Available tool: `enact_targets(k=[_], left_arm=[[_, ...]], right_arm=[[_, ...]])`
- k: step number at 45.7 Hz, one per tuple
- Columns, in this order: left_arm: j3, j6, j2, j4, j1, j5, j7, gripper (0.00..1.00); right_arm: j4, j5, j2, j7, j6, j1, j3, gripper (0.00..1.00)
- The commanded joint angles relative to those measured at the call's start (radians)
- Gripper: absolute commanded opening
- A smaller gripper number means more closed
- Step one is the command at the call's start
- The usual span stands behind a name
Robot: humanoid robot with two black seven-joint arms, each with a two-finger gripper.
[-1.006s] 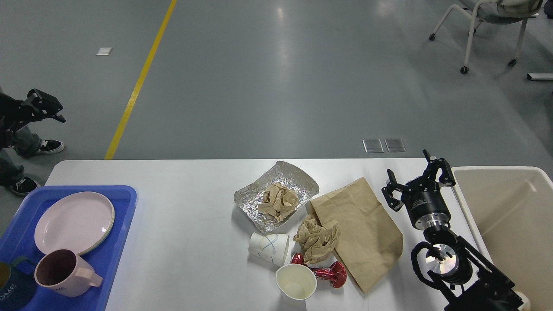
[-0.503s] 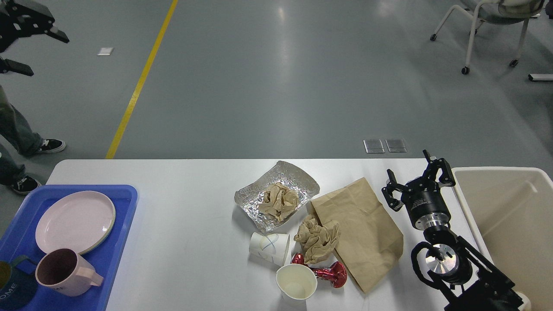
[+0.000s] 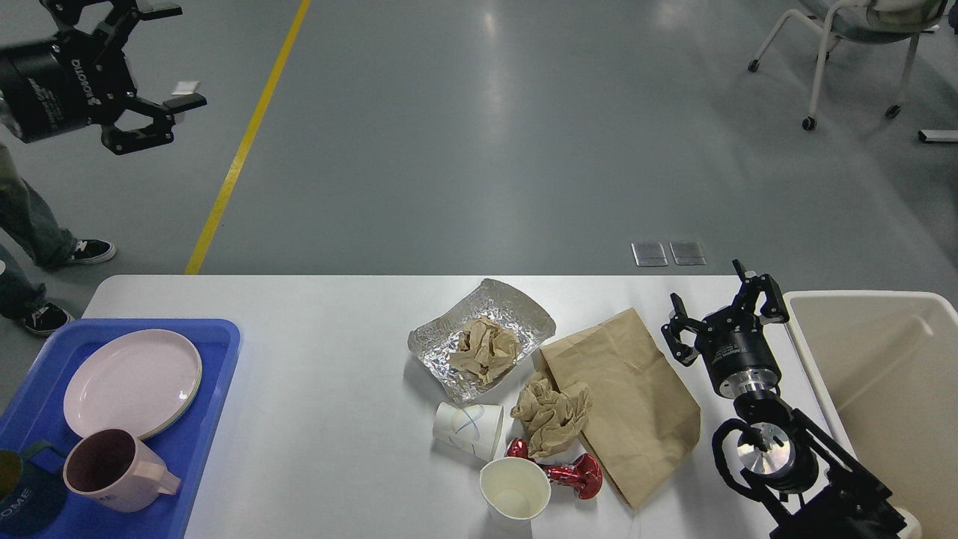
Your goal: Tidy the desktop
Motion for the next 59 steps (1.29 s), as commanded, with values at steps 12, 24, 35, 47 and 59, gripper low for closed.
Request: enact_targets(k=[12,24,35,47,59], left_arm=[[-0.583,0.235,-0.338,0.121,0.436,0.004,-0.158,0.96],[-0.646,0.289,-0.409,-0.101,0.678,0.004,-0.154,0.96],[-0.768,0.364,-0.395,-0.285,0.841,0.031,-0.161,0.96],[-0.888,0.387,-0.467,-0.285,0.85,0.158,-0.209,0.96],[-0.888,0.387,-0.467,-0.29,0.856,0.168,-0.162,0.96]], right_arm=[[0.0,0.0,0.0,0.0,0.0,0.0,0.0,1.0],[0.0,0.0,0.0,0.0,0.0,0.0,0.0,1.0],[0.0,0.0,0.0,0.0,0.0,0.0,0.0,1.0],[0.0,0.0,0.0,0.0,0.0,0.0,0.0,1.0],[0.0,0.0,0.0,0.0,0.0,0.0,0.0,1.0]])
